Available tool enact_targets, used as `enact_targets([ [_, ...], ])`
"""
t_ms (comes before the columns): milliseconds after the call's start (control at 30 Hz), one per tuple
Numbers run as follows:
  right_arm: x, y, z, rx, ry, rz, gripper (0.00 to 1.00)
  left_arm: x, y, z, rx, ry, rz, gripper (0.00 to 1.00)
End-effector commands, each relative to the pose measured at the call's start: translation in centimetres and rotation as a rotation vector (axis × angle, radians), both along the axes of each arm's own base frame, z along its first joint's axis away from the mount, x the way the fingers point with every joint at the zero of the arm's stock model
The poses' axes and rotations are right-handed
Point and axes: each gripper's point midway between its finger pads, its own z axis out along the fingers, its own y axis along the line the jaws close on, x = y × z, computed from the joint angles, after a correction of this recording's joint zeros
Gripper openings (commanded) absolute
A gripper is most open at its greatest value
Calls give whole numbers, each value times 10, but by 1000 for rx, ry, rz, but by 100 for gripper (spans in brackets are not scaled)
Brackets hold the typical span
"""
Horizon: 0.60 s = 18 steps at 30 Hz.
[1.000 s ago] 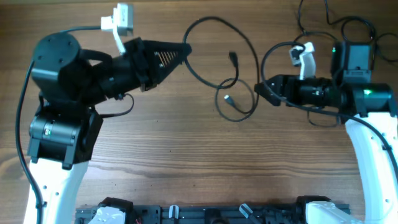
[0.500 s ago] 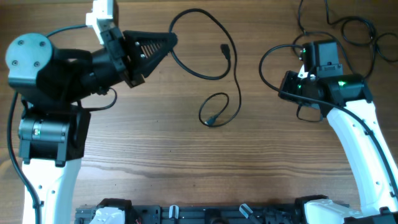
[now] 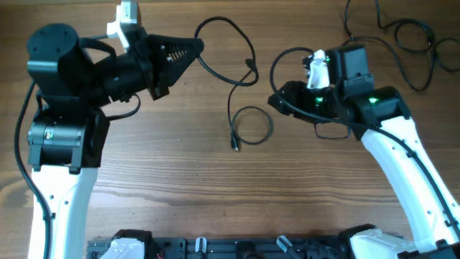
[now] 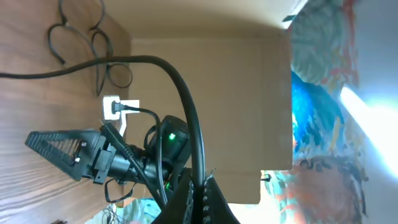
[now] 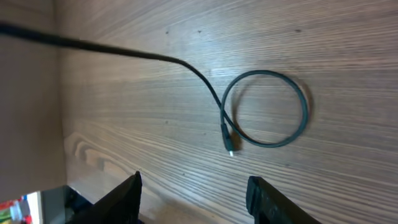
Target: Untangle cables
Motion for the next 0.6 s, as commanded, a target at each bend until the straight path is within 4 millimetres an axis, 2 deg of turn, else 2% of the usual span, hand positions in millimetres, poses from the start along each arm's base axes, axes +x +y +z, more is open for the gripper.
enact_targets([
  [0,2,1,-8,-24,7,-1,57,5,3,-10,49,-11,14,4],
  [133,3,2,-7,-21,-1,-1,57,6,0,-51,168,103,81,4],
  [167,3,2,-7,-21,-2,-1,58,5,-4,-56,192,104,83,4],
  [367,1,7,-5,-11,-6,21,58,-6,-28,-65,252,81,31,4],
  [467,-7,34,4,22,-87,172,59,-15,-42,-65,245,94,-10,4],
  [567,-6,42,2,-34,-132,187,64,-30,-57,-59,188,132,-92,4],
])
